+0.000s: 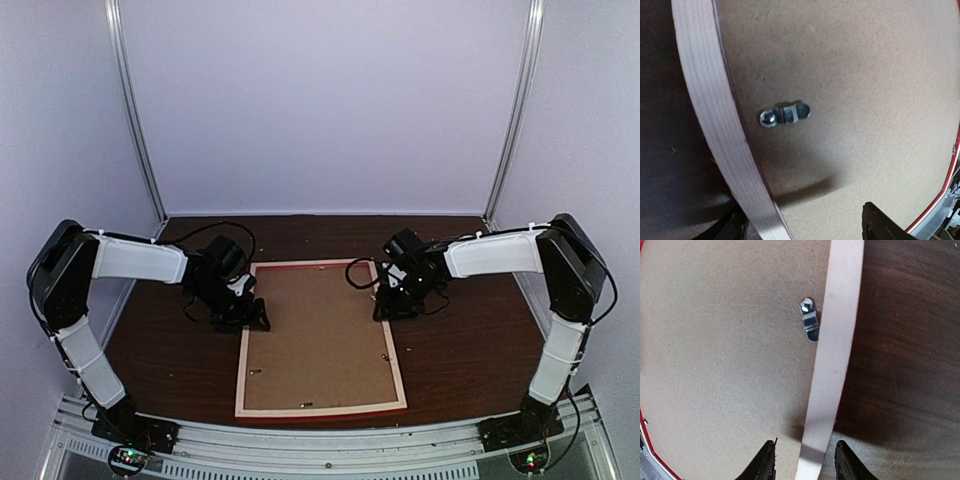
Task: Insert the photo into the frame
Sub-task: Place the photo frame at the center of the board.
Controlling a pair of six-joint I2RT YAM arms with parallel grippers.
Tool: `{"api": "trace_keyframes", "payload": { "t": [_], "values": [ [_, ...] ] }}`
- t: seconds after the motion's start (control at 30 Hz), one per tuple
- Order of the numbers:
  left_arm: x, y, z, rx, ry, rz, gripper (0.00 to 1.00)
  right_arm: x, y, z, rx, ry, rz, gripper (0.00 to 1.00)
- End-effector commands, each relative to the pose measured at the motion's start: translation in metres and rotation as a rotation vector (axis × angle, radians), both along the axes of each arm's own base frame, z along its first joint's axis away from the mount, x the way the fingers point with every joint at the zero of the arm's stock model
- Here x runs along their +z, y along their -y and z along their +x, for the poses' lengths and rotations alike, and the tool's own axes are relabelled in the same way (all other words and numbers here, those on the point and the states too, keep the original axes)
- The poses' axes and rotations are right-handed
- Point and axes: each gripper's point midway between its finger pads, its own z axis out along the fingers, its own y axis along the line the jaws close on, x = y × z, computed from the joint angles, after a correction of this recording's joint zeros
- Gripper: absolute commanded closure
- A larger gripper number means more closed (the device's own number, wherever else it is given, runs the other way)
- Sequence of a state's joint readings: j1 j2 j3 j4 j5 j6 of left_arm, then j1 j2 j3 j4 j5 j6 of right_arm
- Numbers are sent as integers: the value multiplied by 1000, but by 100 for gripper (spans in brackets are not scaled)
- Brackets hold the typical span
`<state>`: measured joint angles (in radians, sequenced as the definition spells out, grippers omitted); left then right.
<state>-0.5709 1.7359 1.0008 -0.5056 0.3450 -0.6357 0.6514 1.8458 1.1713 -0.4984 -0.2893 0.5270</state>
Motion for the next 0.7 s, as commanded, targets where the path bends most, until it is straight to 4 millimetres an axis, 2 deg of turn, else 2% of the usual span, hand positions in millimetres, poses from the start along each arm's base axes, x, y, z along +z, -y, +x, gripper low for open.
{"api": "trace_keyframes", "payload": {
  "t": [0.0, 0.27, 0.43, 0.67],
  "values": [
    [8, 5, 29, -19, 123, 40, 21, 8, 16, -5, -46, 28, -51, 60],
    [-4, 3, 56, -5, 151, 140, 19, -2, 24, 0, -43, 20, -132, 65],
    [-7, 3, 59, 1, 147, 148, 19, -5, 22, 1, -41, 10, -126, 67],
    [-10, -2, 58, 1, 154, 174, 19, 4, 4, 4, -33, 33, -9, 63]
  ]
}}
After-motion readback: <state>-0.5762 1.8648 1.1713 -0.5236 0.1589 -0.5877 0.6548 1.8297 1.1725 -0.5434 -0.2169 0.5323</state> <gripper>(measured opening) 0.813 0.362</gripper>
